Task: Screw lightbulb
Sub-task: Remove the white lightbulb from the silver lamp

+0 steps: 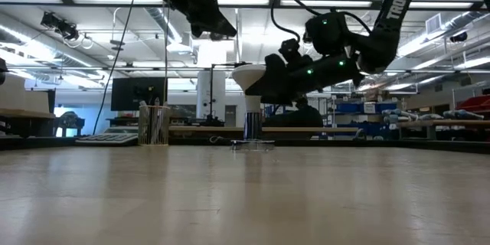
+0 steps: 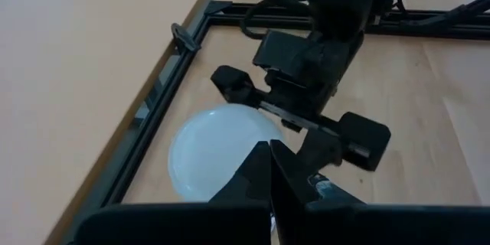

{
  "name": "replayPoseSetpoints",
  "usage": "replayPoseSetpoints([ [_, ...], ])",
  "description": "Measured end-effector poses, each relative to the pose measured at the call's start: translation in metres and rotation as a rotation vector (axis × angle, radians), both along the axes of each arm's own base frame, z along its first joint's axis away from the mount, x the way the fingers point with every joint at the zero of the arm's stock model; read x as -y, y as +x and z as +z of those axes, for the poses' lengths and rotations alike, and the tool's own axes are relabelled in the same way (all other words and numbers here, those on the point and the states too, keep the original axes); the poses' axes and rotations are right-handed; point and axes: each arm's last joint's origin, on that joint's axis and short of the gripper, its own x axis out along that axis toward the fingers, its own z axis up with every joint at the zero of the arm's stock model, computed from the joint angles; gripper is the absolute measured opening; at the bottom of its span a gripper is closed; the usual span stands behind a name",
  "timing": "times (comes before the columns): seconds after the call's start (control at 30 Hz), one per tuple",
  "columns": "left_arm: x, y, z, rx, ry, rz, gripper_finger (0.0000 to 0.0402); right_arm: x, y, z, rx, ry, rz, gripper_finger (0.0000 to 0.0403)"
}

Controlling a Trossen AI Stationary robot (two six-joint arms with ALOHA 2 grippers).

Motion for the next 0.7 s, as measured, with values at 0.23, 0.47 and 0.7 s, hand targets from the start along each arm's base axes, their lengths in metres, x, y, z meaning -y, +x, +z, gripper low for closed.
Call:
replayPoseSetpoints([
  [0.23, 0.000, 0.000, 0.000, -0.002, 0.000, 0.000, 0.0000, 0.006, 0.010, 0.014, 0.033, -0.030, -0.026, 0.0279],
  [0.47, 0.000, 0.000, -0.001, -0.008, -0.002, -0.001, 0.0000, 0.007, 0.012, 0.017, 0.053, -0.029, -0.028, 0.0187],
  [0.7, 0.000, 0.000, -0.001, -0.007, -0.001, -0.001, 0.0000, 0.007, 0.012, 0.021, 0.094, -0.042, -0.033, 0.0162],
])
